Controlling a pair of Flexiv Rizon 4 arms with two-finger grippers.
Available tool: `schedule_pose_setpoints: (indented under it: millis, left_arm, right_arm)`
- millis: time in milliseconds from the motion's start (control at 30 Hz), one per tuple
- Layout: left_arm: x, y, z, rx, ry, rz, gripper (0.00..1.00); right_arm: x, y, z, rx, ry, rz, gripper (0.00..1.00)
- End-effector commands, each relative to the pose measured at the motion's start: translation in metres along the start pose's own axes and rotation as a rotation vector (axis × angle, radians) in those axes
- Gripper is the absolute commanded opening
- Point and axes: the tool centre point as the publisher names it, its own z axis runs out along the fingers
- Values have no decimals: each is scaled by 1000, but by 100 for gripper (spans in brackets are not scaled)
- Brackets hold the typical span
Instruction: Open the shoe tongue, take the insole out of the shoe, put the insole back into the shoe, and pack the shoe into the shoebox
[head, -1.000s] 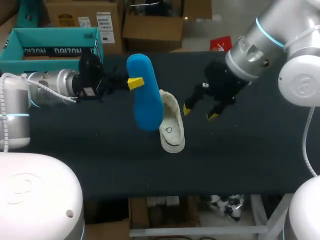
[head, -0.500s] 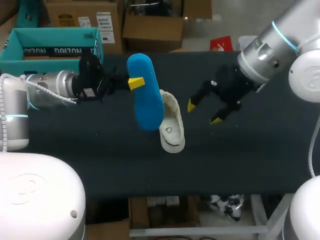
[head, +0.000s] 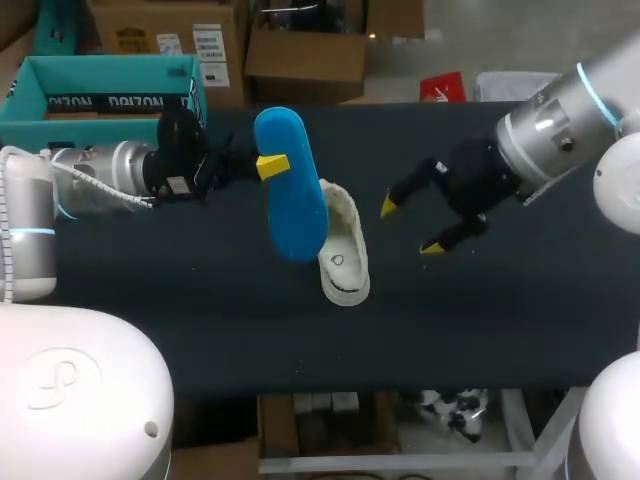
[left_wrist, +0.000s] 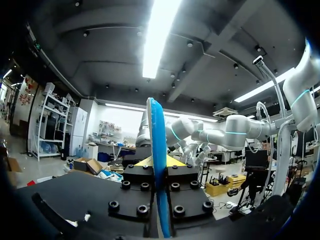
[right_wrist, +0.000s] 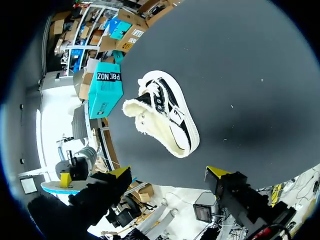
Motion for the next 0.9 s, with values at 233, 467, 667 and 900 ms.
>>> schedule_pose_setpoints:
  millis: [233,467,667,900]
  left_arm:
    - [0,1,0,3,-3,0,0]
    - [0,1,0,3,-3,0,0]
    - [0,1,0,3,-3,0,0]
    - [0,1,0,3,-3,0,0]
  right_arm:
    - [-2,3,-11,223,344,513,100]
    - [-2,3,-11,223,344,513,100]
    - [-1,8,-7,244,361,557,100]
    - [12,17,7,339,494,812,100]
